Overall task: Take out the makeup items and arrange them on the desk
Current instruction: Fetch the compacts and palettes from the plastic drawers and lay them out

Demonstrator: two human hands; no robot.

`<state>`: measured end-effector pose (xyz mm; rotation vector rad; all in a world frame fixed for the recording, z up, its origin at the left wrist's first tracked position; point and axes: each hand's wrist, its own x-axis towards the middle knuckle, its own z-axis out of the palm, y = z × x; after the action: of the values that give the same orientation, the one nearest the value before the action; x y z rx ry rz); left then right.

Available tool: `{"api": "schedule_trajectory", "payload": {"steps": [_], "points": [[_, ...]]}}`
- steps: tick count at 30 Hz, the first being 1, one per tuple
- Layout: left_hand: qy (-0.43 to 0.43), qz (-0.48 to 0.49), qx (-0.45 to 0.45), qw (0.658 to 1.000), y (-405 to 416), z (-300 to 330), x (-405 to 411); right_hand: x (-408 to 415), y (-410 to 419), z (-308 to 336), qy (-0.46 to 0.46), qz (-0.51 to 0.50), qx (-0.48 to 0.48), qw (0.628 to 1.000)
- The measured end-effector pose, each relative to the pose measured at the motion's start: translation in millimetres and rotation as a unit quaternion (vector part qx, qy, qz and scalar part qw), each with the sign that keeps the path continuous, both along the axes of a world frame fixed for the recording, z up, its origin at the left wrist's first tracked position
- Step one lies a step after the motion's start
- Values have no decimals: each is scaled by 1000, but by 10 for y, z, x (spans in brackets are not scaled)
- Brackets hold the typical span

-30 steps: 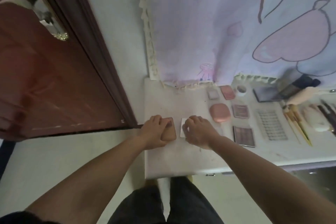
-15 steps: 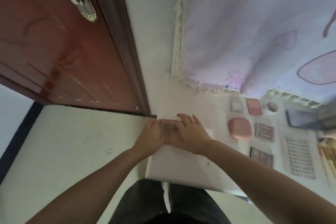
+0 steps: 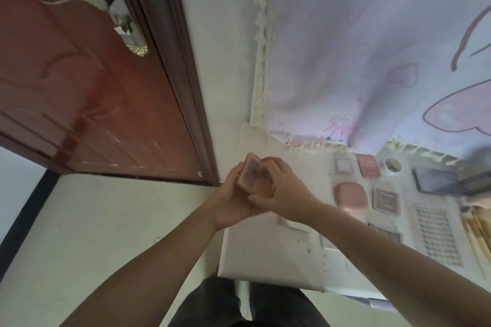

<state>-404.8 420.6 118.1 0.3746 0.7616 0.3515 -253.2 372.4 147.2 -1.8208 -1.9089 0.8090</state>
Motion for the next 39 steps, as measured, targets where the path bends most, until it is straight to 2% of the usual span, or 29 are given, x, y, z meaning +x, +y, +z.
{"api": "schedule_trajectory", "payload": {"steps": [5,9,11,13,15,16,20,24,27,30,33,36,39], "points": [[-32,12,9,999,74,103,187,189,92,152,34,-14,-27,999],[-64,-10,-22,998,134,53,119,351,189,276,149,-13,-102,983],[-76,-30,-39,996,137,15,53,482,278,350,264,-49,-170,948],[-93,-49,-54,993,137,-8,14,623,383,370,410,-125,-209,879],[-99,-55,-61,992,145,-15,22,721,452,307,476,-175,-215,835],[-96,-48,-66,992,162,-12,40,729,471,239,475,-179,-219,833],[-61,34,-80,994,266,-47,145,641,542,-52,408,-192,-222,864],[46,86,-15,995,484,-187,252,624,871,-234,347,-269,-169,883],[127,113,39,985,693,-252,302,633,1164,-352,302,-279,-150,899],[249,57,145,956,896,-370,356,650,1344,-500,258,-276,-147,914],[336,11,196,921,996,-483,422,641,1407,-618,191,-265,-140,935],[369,-19,255,893,1014,-557,440,605,1410,-679,133,-252,-139,948],[365,-21,292,884,1000,-603,419,563,1403,-740,98,-248,-140,954]]}}
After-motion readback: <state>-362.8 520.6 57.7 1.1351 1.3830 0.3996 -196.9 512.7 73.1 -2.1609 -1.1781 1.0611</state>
